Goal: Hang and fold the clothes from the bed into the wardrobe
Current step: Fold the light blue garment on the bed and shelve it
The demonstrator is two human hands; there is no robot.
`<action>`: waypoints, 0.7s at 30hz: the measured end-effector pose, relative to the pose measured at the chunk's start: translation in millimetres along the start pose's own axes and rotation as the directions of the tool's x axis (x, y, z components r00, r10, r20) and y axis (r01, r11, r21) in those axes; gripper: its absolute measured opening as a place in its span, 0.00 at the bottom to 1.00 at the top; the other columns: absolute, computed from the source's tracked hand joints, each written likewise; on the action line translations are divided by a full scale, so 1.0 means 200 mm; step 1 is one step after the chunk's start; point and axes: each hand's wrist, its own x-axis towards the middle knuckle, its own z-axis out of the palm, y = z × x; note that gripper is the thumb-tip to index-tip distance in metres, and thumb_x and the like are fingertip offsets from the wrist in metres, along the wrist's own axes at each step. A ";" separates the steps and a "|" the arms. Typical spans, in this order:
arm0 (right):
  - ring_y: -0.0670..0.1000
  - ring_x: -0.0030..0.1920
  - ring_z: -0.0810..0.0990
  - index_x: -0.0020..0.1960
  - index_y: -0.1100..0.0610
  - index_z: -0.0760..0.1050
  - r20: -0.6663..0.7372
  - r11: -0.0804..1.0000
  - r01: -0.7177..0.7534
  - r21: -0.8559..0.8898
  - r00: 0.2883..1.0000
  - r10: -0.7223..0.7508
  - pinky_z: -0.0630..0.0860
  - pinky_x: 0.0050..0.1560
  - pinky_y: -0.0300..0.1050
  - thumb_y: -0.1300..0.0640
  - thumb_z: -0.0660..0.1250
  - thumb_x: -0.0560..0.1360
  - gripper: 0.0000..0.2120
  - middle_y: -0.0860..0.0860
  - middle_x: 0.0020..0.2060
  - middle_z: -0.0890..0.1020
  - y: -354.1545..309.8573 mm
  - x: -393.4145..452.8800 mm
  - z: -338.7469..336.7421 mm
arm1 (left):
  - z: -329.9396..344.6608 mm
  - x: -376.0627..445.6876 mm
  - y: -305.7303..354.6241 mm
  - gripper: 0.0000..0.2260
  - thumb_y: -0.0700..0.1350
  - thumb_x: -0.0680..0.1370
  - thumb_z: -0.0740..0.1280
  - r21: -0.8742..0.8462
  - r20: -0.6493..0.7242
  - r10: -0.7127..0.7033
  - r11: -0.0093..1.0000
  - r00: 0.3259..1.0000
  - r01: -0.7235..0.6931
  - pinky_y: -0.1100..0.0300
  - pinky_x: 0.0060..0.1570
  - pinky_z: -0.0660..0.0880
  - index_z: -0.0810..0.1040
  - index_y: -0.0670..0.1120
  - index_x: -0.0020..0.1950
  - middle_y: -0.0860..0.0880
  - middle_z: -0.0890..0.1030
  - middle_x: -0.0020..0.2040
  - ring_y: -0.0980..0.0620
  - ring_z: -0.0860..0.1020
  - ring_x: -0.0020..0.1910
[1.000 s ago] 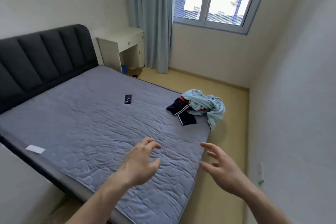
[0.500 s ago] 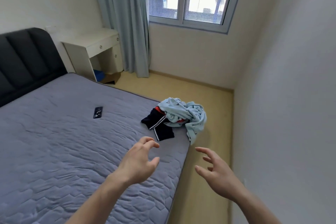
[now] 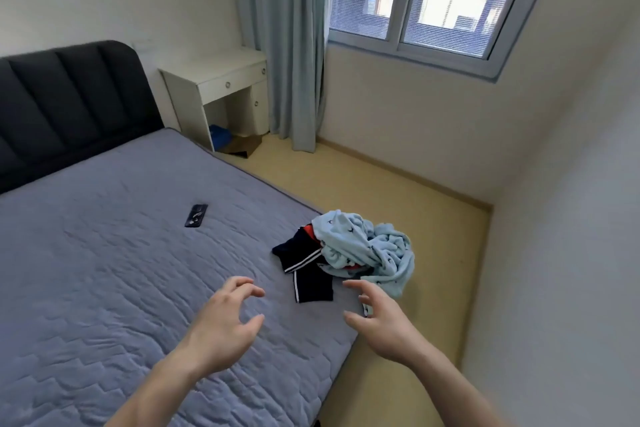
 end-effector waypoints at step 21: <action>0.43 0.66 0.72 0.72 0.43 0.70 0.245 0.959 -0.100 -0.266 0.955 0.168 0.74 0.55 0.33 0.53 0.67 0.77 0.24 0.39 0.69 0.68 0.53 1.73 -0.57 | 0.34 1.47 -0.01 0.13 0.51 0.78 0.68 -0.071 0.038 -0.311 0.947 0.950 0.313 0.55 0.66 0.72 0.78 0.56 0.63 0.61 0.70 0.67 0.56 0.76 0.64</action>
